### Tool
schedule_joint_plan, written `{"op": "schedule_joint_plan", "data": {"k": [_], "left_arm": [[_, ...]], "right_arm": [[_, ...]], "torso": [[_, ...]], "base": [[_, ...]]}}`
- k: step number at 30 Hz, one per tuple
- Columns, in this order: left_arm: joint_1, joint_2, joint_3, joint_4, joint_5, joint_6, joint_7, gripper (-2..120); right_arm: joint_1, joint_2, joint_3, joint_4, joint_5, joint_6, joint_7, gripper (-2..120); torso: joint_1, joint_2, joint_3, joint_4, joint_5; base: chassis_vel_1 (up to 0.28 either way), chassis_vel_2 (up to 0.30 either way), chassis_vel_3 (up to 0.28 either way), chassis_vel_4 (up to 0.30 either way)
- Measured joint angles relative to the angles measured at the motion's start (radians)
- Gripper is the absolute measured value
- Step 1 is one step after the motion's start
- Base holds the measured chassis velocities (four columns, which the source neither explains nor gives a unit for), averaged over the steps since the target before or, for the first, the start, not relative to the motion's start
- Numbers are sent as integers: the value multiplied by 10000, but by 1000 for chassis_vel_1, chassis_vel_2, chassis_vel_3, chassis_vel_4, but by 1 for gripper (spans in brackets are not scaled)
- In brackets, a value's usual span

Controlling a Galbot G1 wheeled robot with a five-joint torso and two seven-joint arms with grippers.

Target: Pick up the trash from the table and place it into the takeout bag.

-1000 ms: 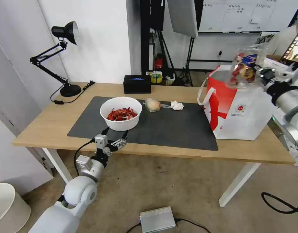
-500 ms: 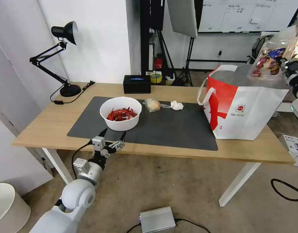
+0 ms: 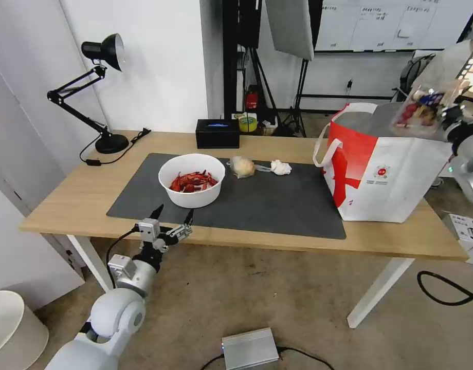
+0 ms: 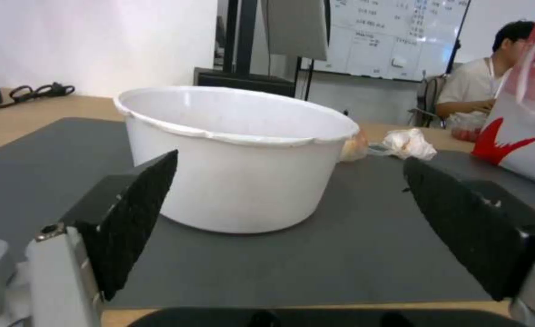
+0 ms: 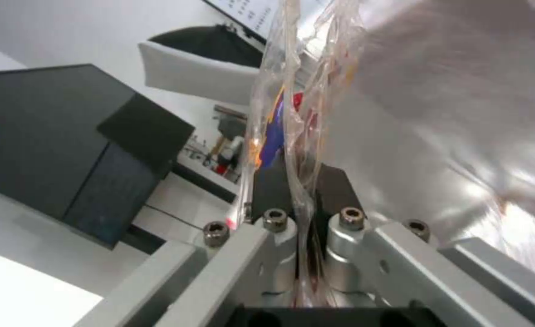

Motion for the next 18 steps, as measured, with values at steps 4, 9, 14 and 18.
{"op": "schedule_joint_plan", "data": {"k": [4, 9, 14, 18], "left_arm": [[73, -23, -38, -41, 12, -2, 2, 100], [137, -50, -92, -74, 25, -5, 7, 100], [141, -113, -103, -76, 48, -7, 11, 100], [135, -154, -75, -76, 70, -8, 11, 100]], "right_arm": [[-23, 123, -3, -79, 21, 3, 64, 0], [-12, 152, -6, -91, 48, 2, 29, 4], [-18, 136, 0, -40, 64, -2, -19, 22], [-39, 110, 23, -3, 128, -11, -25, 34]], "torso": [[0, 0, 0, 0, 0], [0, 0, 0, 1, 0], [1, 0, 0, 0, 0], [0, 0, 0, 0, 0]], "base": [[0, 0, 0, 0], [0, 0, 0, 0], [0, 0, 0, 0], [0, 0, 0, 0]]}}
